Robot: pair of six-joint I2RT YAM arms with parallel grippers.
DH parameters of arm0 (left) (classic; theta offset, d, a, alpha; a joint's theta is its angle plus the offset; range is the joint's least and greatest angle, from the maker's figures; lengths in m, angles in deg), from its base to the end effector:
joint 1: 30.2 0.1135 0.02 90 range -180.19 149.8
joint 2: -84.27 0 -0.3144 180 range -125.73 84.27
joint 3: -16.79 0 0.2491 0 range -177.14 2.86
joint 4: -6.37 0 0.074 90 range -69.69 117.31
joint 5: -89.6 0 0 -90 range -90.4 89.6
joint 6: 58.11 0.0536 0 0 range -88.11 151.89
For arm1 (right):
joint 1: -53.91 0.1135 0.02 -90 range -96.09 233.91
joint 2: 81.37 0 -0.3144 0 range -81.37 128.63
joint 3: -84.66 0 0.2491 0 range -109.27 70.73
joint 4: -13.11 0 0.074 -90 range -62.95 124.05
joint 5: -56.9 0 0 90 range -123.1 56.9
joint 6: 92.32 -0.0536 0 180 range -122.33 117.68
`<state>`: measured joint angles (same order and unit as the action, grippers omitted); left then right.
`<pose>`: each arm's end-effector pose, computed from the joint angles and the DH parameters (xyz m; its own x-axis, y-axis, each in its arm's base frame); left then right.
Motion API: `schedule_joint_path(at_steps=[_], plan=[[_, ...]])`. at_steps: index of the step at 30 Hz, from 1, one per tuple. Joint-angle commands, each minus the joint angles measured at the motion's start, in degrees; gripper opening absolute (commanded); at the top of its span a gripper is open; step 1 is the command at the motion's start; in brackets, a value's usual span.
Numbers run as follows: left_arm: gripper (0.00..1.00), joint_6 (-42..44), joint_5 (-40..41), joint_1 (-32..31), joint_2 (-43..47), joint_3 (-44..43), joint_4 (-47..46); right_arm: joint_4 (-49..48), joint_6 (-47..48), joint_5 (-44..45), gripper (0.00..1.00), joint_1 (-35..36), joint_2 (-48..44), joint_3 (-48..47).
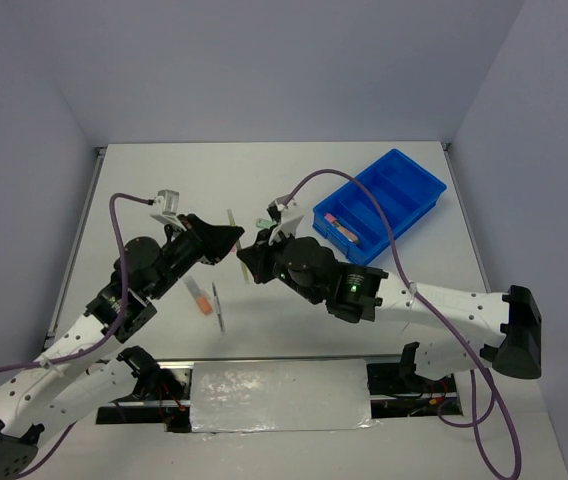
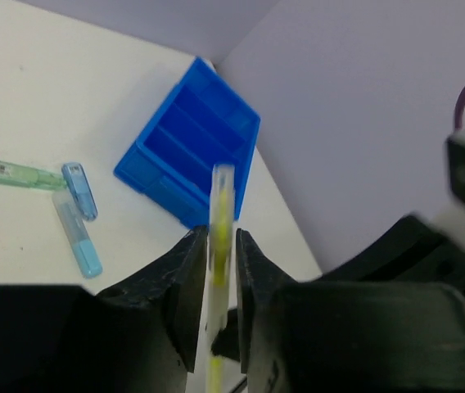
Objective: Sort the stationery into containers
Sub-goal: Close the pen cap on the pen.
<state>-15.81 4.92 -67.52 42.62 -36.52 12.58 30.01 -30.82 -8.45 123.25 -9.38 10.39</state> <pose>0.1269 -0.0905 0.3849 -0.3414 -0.6658 -0.6635 0.4127 0.5280 -0.7422 0.1234 0.2639 0.3914 -0.4161 0.1256 -0.9006 -0.5797 0.7264 0.3692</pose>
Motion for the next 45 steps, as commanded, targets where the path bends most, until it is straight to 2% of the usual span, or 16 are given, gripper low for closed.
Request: schedule_joint_path(at_steps=[1,3,6,7,12,16,19,23,27,30,33,34,35,36,39,45], plan=[[0.34,3.58,-8.04,-0.65,-1.33,-2.02,2.1,-12.45,5.11,-0.47,0.0,-0.61,-1.58,-0.58],[0.2,4.37,-8.4,-0.65,-1.59,-2.72,3.06,-12.37,5.2,-0.12,0.0,-0.61,-2.2,-0.13],[0.16,4.99,-8.84,-0.65,-1.33,-2.99,3.07,-12.28,5.38,0.49,0.0,-0.61,-2.73,0.22],[0.0,5.07,-9.01,-0.65,-1.24,-2.9,2.81,-12.37,5.46,0.49,0.0,-0.61,-2.82,0.39],[0.0,7.87,-12.16,-0.65,0.68,-2.55,0.26,-15.16,7.65,-4.05,0.0,-0.7,-3.87,2.15],[0.0,14.73,-18.22,-0.65,3.41,-2.9,-2.02,-17.9,11.61,-17.94,0.34,-4.2,-6.24,7.23],[0.0,17.29,-24.28,-0.65,5.61,-2.46,-5.18,-18.78,11.44,-22.51,0.41,-6.05,-9.48,10.05],[0.0,16.16,-26.76,-0.65,6.49,-1.93,-9.84,-18.34,11.97,-26.3,0.33,-6.15,-9.85,9.98],[0.0,13.7,-29.13,-0.65,5.62,-1.41,-13.8,-20.71,11.61,-30.25,0.34,-6.06,-8.88,10.15],[0.0,13.51,-30.19,-0.56,5.35,-1.23,-15.3,-20.63,11.62,-30.62,0.0,-6.06,-8.35,9.71],[0.0,14.21,-29.94,-0.56,5.7,-1.67,-14.17,-20.89,12.14,-30.71,0.0,-6.06,-8.35,10.15],[0.02,14.91,-29.24,-0.65,5.88,-2.02,-13.11,-21.07,12.14,-30.53,0.0,-6.06,-8.88,10.5],[0.15,15.35,-26.71,-0.56,6.05,-3.24,-11.54,-21.15,12.23,-29.92,0.0,-6.06,-9.14,10.76],[0.43,15.88,-25.29,-0.65,6.05,-4.03,-7.95,-20.89,12.32,-29.31,0.0,-6.06,-9.75,11.11],[0.65,17.73,-20.8,-0.56,5.88,-7.38,-3.62,-19.66,12.84,-28.25,0.0,-6.06,-10.11,11.38],[0.64,19.4,-16.76,-0.56,4.3,-12.48,0.78,-18.17,13.2,-27.45,0.0,-6.06,-9.67,11.12]])
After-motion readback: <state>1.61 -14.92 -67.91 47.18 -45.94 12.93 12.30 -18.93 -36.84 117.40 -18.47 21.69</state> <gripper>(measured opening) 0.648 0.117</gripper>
